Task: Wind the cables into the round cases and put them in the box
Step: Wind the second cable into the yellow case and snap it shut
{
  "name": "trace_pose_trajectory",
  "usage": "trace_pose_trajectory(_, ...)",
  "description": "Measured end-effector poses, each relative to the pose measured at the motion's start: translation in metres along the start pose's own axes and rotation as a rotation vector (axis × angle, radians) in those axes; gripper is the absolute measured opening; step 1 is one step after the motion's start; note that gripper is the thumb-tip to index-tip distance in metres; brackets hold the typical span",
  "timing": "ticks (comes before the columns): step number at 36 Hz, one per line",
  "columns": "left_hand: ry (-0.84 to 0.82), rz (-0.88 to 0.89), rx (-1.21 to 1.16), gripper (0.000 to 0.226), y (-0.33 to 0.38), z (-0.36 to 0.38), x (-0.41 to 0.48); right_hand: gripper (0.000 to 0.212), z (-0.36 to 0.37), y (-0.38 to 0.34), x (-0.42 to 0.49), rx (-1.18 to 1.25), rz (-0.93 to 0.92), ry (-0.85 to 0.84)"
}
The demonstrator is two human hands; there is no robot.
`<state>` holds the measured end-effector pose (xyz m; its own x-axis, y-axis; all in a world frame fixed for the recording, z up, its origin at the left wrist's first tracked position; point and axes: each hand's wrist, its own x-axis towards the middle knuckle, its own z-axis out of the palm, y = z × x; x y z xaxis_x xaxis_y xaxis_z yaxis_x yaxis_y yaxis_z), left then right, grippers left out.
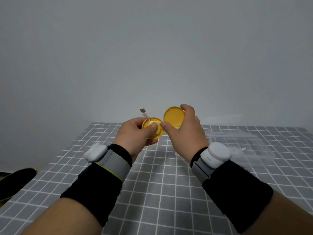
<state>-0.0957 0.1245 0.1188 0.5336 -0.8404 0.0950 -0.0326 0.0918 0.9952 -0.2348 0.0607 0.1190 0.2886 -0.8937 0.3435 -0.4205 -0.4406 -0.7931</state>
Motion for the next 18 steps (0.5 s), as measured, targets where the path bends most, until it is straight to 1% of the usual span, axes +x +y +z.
trace_pose_trajectory(3,0.044,0.018,-0.053,0.012,0.000,0.002,0.002,0.093,0.002,0.001,0.002,0.122,0.150,-0.011)
trace_pose_trajectory(6,0.068,0.027,-0.093,0.016,-0.003,0.006,0.001,0.090,0.012,0.002,0.000,0.246,0.274,-0.047)
trace_pose_trajectory(7,0.074,0.025,-0.099,0.016,-0.004,0.007,0.002,0.082,0.015,0.003,0.000,0.297,0.295,-0.066)
trace_pose_trajectory(9,0.085,0.033,-0.104,0.014,-0.007,0.010,0.001,0.052,0.018,0.002,-0.003,0.416,0.295,-0.117)
trace_pose_trajectory(10,0.090,0.042,-0.105,0.015,-0.008,0.010,0.001,0.041,0.019,0.002,-0.003,0.477,0.288,-0.140)
trace_pose_trajectory(11,0.094,0.044,-0.105,0.016,-0.009,0.011,0.000,0.035,0.020,0.002,-0.004,0.529,0.279,-0.151)
trace_pose_trajectory(13,0.103,0.034,-0.128,0.015,-0.010,0.013,-0.002,0.029,0.021,0.002,-0.005,0.596,0.247,-0.143)
trace_pose_trajectory(18,0.063,-0.018,-0.236,0.010,-0.011,0.016,-0.006,0.022,0.026,0.001,-0.004,0.625,0.219,-0.109)
